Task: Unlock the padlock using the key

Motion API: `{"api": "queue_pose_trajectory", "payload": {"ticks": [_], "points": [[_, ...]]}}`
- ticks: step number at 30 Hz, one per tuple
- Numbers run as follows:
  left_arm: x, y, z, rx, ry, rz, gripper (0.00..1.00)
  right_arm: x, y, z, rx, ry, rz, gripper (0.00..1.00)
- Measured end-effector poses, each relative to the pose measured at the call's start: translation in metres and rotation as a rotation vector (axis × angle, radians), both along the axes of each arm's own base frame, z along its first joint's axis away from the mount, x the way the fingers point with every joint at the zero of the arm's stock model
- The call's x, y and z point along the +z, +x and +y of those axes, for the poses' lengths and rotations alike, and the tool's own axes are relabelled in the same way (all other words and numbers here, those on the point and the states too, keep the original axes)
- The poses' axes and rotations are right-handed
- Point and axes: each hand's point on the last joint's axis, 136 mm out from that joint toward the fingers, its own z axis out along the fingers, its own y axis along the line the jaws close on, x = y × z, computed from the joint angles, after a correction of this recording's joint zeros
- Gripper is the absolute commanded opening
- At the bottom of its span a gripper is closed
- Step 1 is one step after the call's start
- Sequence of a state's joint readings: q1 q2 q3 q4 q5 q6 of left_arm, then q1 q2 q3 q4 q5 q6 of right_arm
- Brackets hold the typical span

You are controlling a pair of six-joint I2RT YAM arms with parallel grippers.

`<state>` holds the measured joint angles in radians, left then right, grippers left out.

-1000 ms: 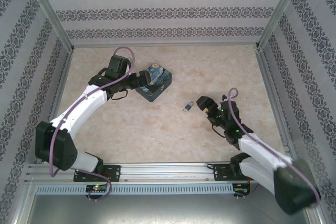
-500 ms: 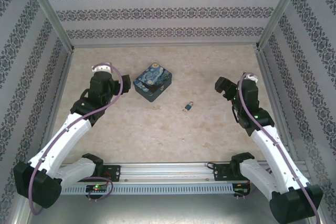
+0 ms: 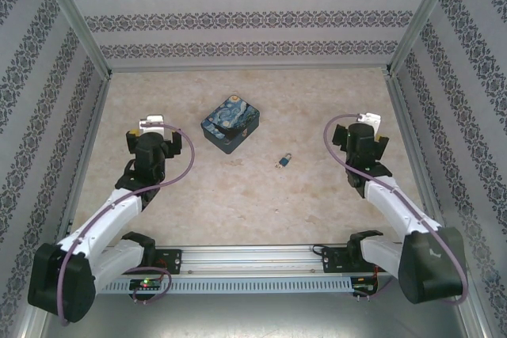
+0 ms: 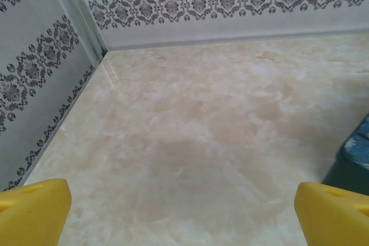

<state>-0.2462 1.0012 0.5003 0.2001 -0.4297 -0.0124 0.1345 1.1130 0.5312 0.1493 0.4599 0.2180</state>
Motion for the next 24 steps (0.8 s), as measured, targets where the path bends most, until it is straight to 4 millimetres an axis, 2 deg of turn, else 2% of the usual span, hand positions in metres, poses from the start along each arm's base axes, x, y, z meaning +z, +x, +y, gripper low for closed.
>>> {"api": "queue_pose_trajectory", "payload": {"ticks": [3,8,10,14,18,20,24], "points": [[-0.026,0.005,0.009,0.019,0.007,0.017,1.00,-0.015,0.005,0.001,0.018,-0.030,-0.001,0.98],[-0.084,0.010,0.024,0.041,-0.001,0.075,1.00,-0.040,0.015,0.007,0.074,-0.072,-0.026,0.98],[-0.098,0.013,0.025,0.035,-0.009,0.093,1.00,-0.049,0.017,0.011,0.112,-0.083,-0.027,0.98],[-0.109,0.024,0.022,0.002,-0.036,0.078,1.00,-0.058,0.021,0.015,0.163,-0.082,-0.084,0.98],[-0.119,0.033,0.018,-0.037,-0.062,0.073,1.00,-0.081,0.025,0.020,0.211,-0.076,-0.048,0.98],[-0.124,0.037,0.016,-0.061,-0.078,0.089,0.99,-0.078,0.031,0.019,0.234,-0.051,-0.055,0.98],[-0.111,0.052,0.020,-0.090,-0.117,0.058,0.99,-0.060,0.045,0.011,0.235,-0.027,-0.109,0.98]]}}
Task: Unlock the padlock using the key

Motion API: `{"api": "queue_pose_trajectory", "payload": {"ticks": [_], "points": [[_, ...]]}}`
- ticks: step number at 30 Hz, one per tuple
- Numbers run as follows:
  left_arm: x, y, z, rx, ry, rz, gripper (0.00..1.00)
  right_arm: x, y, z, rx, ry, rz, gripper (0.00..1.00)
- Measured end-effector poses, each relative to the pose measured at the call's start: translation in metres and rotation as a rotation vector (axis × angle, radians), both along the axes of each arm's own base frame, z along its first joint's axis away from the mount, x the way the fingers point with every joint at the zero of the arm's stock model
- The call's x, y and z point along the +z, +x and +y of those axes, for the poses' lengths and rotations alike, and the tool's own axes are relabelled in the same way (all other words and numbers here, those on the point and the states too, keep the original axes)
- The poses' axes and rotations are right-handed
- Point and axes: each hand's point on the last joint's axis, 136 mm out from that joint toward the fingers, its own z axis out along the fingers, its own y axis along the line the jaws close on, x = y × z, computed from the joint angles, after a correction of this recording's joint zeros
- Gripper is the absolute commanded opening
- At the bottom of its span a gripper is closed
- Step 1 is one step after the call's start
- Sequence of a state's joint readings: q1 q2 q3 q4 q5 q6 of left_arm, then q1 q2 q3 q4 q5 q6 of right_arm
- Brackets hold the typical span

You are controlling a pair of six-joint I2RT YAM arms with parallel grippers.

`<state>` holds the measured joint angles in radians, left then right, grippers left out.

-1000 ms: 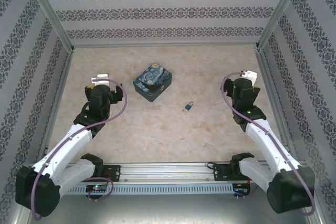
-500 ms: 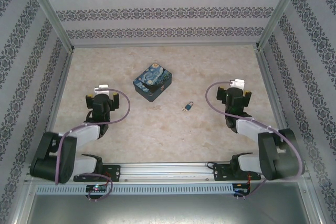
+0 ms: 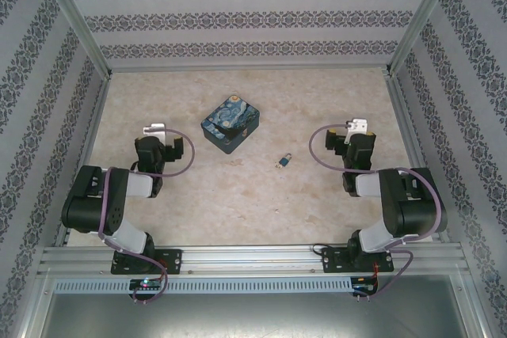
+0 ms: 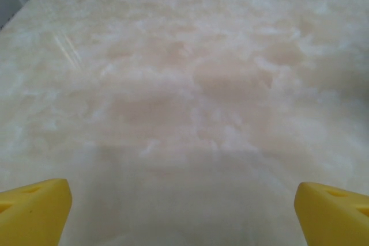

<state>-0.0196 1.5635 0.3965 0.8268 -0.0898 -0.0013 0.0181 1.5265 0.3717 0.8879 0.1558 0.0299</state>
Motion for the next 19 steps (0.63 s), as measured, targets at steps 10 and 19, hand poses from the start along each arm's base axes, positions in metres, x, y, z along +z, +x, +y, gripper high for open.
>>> {"api": "queue_pose_trajectory", "payload": {"ticks": [10,19], "points": [[0.004,0.005,-0.005,-0.043,-0.029,-0.011,1.00,0.001,0.002,0.007,0.031,0.009,-0.003,0.98],[0.004,0.005,-0.006,-0.049,-0.032,-0.011,1.00,0.000,0.002,0.015,0.080,0.028,0.003,0.98]]}}
